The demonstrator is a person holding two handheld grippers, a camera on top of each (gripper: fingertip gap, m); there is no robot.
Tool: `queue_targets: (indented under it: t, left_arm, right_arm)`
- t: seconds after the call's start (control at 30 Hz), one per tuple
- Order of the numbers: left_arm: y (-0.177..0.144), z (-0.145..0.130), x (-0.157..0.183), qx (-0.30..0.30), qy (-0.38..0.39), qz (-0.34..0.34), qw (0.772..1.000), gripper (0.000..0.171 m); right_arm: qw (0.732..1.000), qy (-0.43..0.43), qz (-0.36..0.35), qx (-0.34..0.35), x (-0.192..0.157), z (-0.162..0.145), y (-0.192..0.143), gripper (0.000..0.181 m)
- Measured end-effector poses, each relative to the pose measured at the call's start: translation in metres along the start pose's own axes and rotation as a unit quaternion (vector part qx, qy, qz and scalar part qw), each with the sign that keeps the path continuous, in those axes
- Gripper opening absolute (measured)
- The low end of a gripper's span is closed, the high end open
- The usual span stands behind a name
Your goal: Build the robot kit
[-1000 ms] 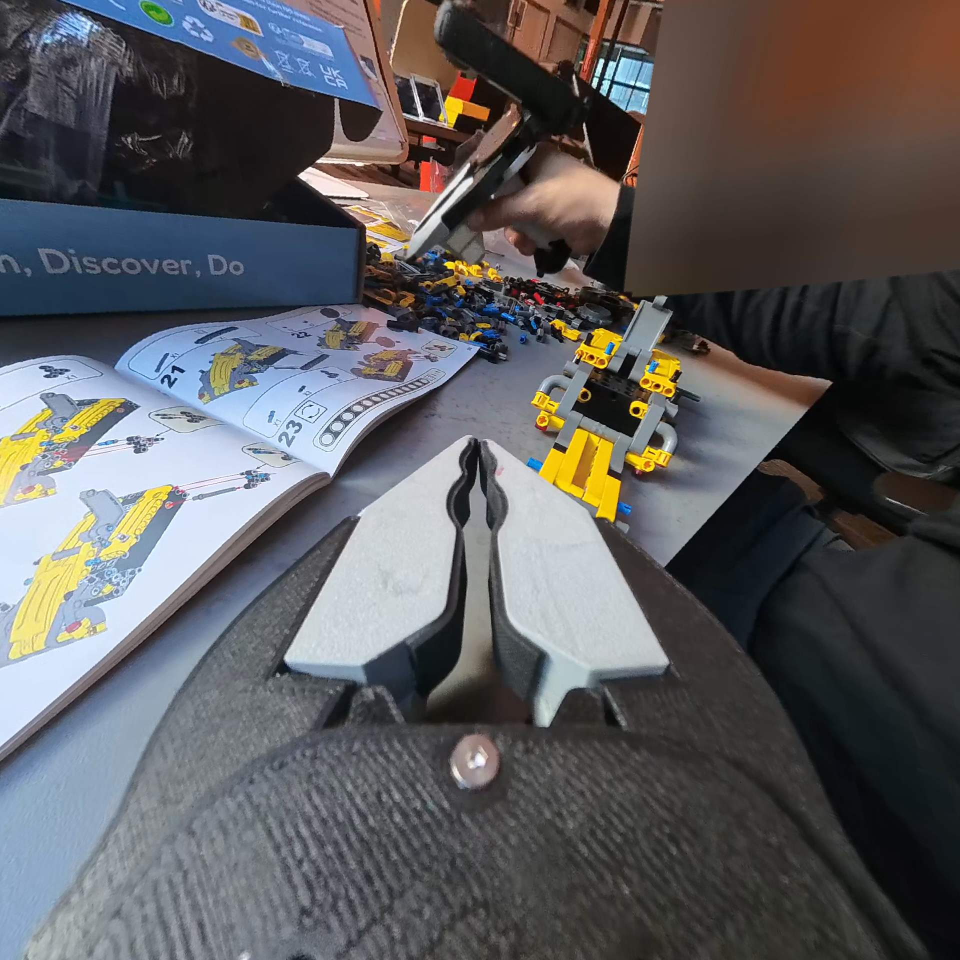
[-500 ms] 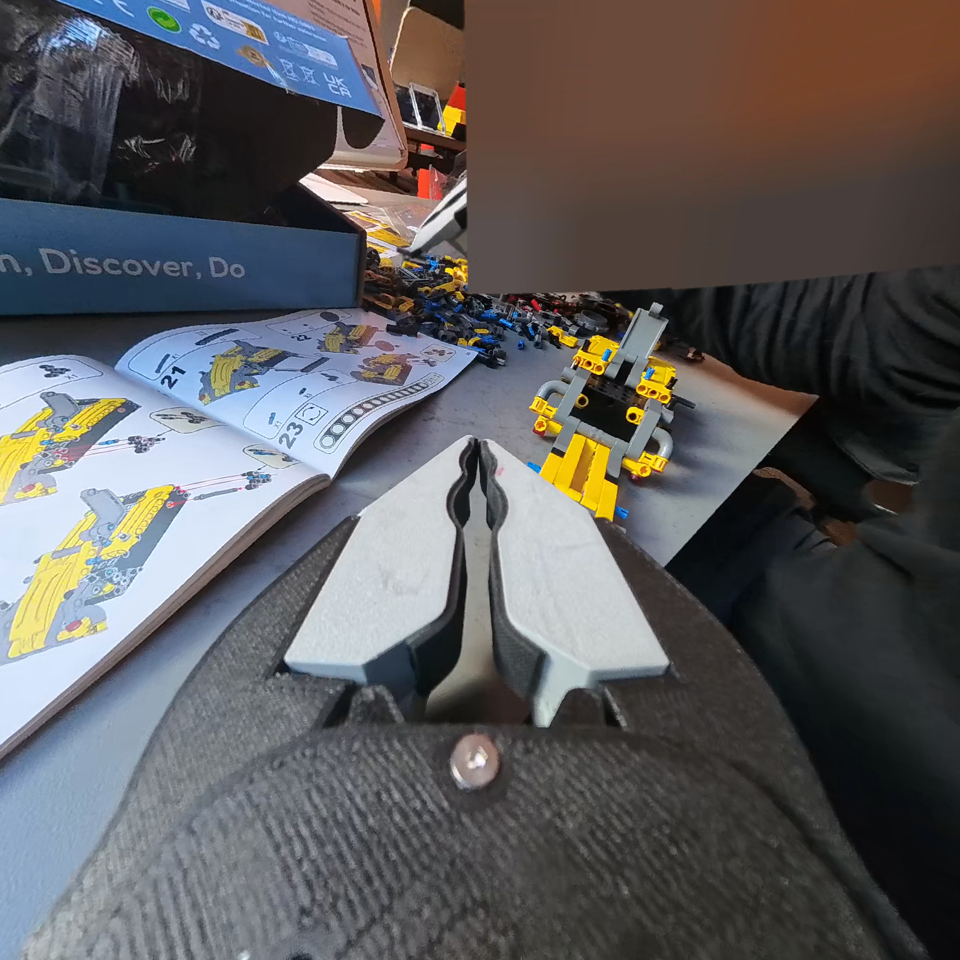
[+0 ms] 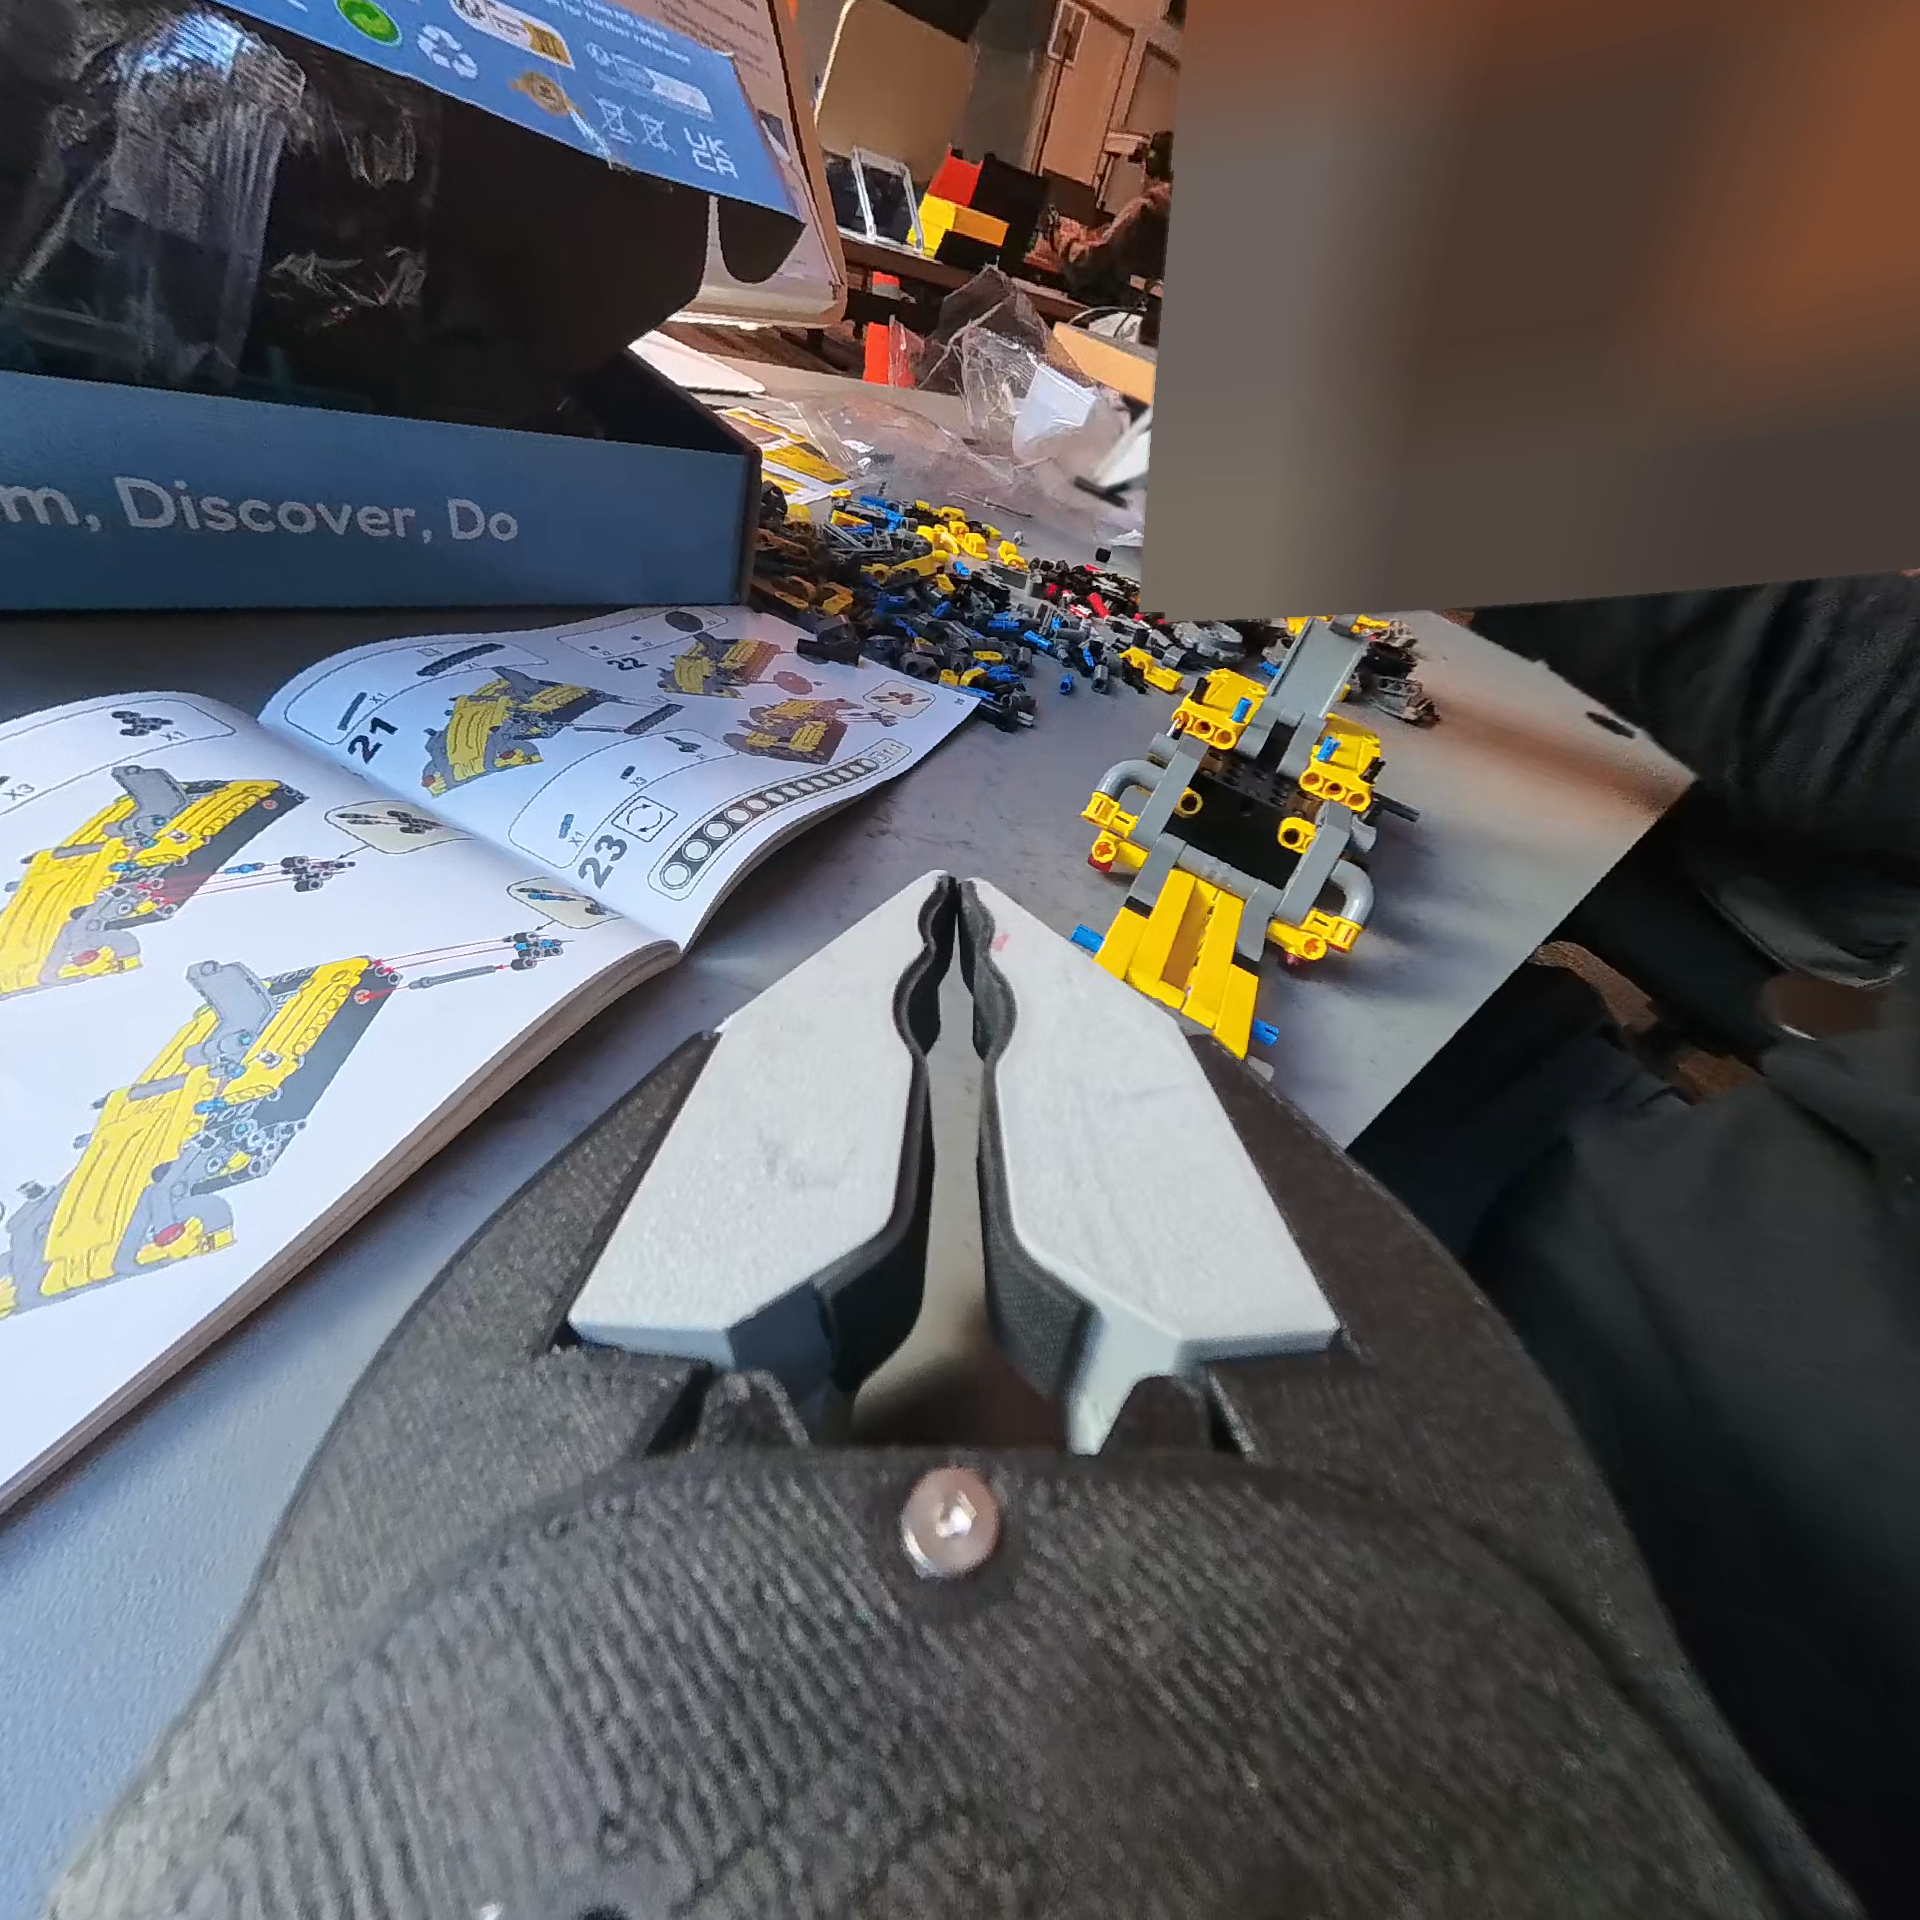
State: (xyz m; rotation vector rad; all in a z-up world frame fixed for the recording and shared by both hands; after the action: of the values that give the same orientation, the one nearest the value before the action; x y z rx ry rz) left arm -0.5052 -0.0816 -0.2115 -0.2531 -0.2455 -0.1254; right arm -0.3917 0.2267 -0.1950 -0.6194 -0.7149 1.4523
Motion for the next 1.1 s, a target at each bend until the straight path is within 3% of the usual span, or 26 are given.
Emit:
queue_targets:
  t: [0.2, 0.37, 0.73, 0.93, 1.1]
  left_arm:
    - [0.000, 0.000, -0.001, 0.001, 0.002, 0.006, 1.000, 0.000]
    - [0.000, 0.000, -0.001, 0.001, 0.001, 0.008, 1.000, 0.000]
    - [0.001, -0.001, -0.002, -0.004, 0.005, 0.016, 1.000, 0.000]
    - [0.001, -0.002, -0.001, -0.003, 0.013, 0.017, 1.000, 0.000]
    - [0.001, -0.001, -0.001, -0.001, 0.016, 0.023, 1.000, 0.000]
  right_arm:
    - [0.998, 0.016, 0.037, -0.049, -0.050, -0.066, -0.038, 0.004]
    - [0.995, 0.028, 0.037, -0.083, -0.072, -0.106, -0.031, 0.004]
    - [0.999, 0.019, 0.040, -0.030, -0.077, -0.107, -0.035, 0.009]
    - [0.995, 0.054, 0.039, 0.068, -0.059, -0.101, -0.066, 0.009]
    - [0.982, 0.096, -0.070, 0.148, -0.013, -0.113, -0.096, 0.005]
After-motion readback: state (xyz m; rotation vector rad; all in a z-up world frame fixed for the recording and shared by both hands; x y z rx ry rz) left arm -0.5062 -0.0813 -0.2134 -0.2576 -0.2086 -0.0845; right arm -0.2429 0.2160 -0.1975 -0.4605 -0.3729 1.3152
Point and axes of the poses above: each gripper's, where its closed fingertips meet, y out along the fingers, z out of its top, x = y × z across the jaws, the point moved 2 cm from there along -y, back along the fingers, and after that the axes turned 4 degrees about -x, right-handed, at the moved point
